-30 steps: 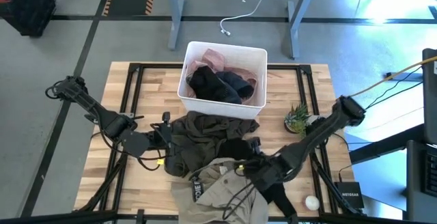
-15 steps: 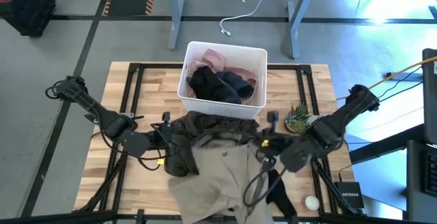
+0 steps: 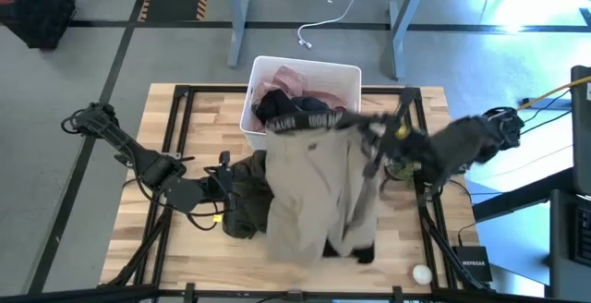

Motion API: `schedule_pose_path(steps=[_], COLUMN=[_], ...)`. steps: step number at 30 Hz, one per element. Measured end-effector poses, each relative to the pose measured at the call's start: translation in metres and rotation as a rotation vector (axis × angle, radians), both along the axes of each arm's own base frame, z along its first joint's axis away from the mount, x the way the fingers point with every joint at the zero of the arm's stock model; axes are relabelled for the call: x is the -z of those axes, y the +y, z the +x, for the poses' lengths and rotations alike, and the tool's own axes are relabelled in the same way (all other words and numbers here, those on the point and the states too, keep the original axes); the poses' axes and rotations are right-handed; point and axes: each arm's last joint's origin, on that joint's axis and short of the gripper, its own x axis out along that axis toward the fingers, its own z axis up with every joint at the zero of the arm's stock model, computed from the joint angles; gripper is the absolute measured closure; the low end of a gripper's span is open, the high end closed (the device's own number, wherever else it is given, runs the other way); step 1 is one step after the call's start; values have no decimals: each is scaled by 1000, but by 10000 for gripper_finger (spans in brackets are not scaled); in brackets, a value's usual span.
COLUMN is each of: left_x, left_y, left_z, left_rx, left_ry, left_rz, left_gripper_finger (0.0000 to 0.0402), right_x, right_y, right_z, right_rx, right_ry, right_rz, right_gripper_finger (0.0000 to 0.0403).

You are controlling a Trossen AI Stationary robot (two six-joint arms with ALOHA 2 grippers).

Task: Sort clothes
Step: Put the brown shorts into the white laundry bin

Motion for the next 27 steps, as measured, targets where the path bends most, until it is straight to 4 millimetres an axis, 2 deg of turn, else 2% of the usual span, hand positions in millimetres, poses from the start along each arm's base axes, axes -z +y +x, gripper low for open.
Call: schedule_pose_path(steps=[8, 13, 16, 19, 23, 27], left_x=[0, 0, 0, 0, 0, 0], left_y=[0, 0, 0, 0, 0, 0], left_z=[0, 0, 0, 0, 0, 0], left_rx=[0, 0, 0, 0, 0, 0], left_ry=[0, 0, 0, 0, 0, -2], left_rz=[0, 0, -1, 0, 0, 1], left_gripper_finger=[218, 218, 218, 218, 218, 218], right_x=[-54, -75, -79, -71, -50, -39], right_y=[-39, -58, -63, -53, -21, 12], right_z=[-5, -5, -6, -5, -5, -18], right_rx=[-18, -31, -61, -115, -175, -243], right_ry=[-290, -477, -531, -443, -247, -176], right_rz=[-5, -52, -46, -36, -9, 63], right_gripper_finger=[388, 389, 390, 390, 390, 389])
